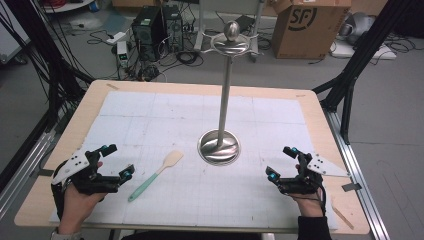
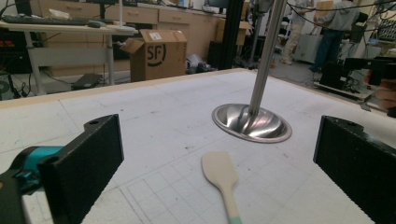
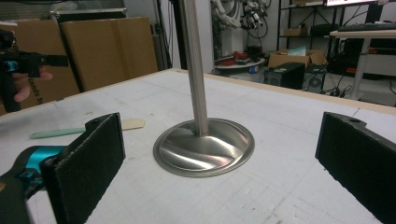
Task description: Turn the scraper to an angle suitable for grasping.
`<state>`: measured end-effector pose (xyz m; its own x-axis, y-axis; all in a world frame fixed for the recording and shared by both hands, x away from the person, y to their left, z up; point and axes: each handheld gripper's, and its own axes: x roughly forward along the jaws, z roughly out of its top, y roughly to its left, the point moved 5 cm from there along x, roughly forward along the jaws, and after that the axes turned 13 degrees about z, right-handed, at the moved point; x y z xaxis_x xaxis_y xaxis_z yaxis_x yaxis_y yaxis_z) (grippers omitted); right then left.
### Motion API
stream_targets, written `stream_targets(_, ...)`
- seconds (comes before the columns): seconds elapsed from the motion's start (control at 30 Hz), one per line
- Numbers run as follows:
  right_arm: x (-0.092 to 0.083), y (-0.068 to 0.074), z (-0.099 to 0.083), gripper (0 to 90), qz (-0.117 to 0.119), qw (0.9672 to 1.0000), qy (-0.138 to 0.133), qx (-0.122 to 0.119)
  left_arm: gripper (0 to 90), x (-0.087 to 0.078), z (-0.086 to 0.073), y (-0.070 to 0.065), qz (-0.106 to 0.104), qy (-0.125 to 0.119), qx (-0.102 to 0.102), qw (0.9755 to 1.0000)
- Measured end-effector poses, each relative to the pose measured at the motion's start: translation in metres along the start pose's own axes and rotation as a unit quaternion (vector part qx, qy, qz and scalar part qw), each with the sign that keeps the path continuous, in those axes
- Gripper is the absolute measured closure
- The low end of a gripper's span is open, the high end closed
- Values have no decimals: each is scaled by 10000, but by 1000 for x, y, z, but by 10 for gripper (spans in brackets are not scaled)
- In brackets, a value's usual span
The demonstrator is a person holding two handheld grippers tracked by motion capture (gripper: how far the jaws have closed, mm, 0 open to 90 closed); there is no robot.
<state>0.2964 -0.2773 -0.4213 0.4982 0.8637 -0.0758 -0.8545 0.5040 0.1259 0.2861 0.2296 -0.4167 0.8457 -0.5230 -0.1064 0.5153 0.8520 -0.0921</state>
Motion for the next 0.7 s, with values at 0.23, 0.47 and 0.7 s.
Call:
stream_targets(0.23,0,0,0,3,-2,10000,7,5,22,2,-2,-3,-47,114,-38,9999)
stream_targets(0.47,-1,0,0,3,-9,10000,-4,21,439,2,-6,-12,-362,513,-18,9980)
stream_targets(0.7,-2,0,0,3,-26,10000,-3,20,631,5,-13,-16,-531,919,30,9943)
